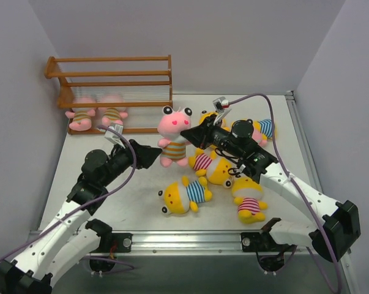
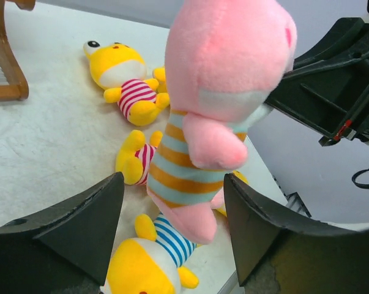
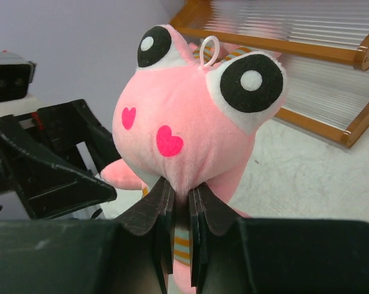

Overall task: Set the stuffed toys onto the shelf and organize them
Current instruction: Pass the stuffed toy from the left arm to the right, then pass the stuffed toy from the right arm to the left

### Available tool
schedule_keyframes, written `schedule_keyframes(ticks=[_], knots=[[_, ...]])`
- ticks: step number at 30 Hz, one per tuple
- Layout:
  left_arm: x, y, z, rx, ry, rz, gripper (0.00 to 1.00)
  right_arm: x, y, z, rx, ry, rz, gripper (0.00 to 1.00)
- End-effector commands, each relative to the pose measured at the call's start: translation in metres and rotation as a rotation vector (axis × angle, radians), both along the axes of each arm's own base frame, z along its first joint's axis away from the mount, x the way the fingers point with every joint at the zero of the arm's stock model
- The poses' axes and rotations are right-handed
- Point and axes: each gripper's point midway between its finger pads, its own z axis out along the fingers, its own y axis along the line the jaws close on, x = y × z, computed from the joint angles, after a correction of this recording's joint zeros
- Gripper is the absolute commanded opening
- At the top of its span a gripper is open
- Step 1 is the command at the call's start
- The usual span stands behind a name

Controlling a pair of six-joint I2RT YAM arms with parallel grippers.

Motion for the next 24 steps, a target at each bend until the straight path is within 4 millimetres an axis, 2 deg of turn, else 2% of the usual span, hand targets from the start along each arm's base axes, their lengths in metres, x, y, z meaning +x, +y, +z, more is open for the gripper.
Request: schedule_keyframes(ticks=[1, 3, 10, 11, 12, 13, 18, 24], knots=[[0.001, 0.017, 0.007, 0.120, -0.041, 0.109, 0.74, 0.008, -0.009, 0.030, -0.019, -0.050, -0.121, 0.00], [-0.005, 0.012, 0.009, 0.167, -0.068, 0.113, 0.77, 0.013, -0.008, 0.032, -0.032, -0.029, -0.162, 0.00], [-0.018, -0.011, 0.003, 0.370, -0.132, 0.178, 0.81, 0.019, -0.010, 0.018, -0.067, 0.070, -0.268, 0.00], [-0.018, -0.014, -0.001, 0.413, -0.143, 0.185, 0.82, 0.019, -0.010, 0.017, -0.071, 0.075, -0.279, 0.00], [-0.014, -0.009, 0.001, 0.439, -0.150, 0.243, 0.81, 0.021, -0.011, 0.015, -0.074, 0.085, -0.297, 0.00], [-0.021, -0.017, 0.000, 0.455, -0.163, 0.224, 0.81, 0.020, -0.010, 0.013, -0.082, 0.090, -0.295, 0.00], [-0.016, -0.027, -0.011, 0.529, -0.173, 0.248, 0.81, 0.019, -0.005, 0.010, -0.075, 0.107, -0.289, 0.00], [-0.010, -0.035, -0.018, 0.556, -0.182, 0.246, 0.71, 0.017, -0.004, 0.012, -0.074, 0.106, -0.285, 0.00]])
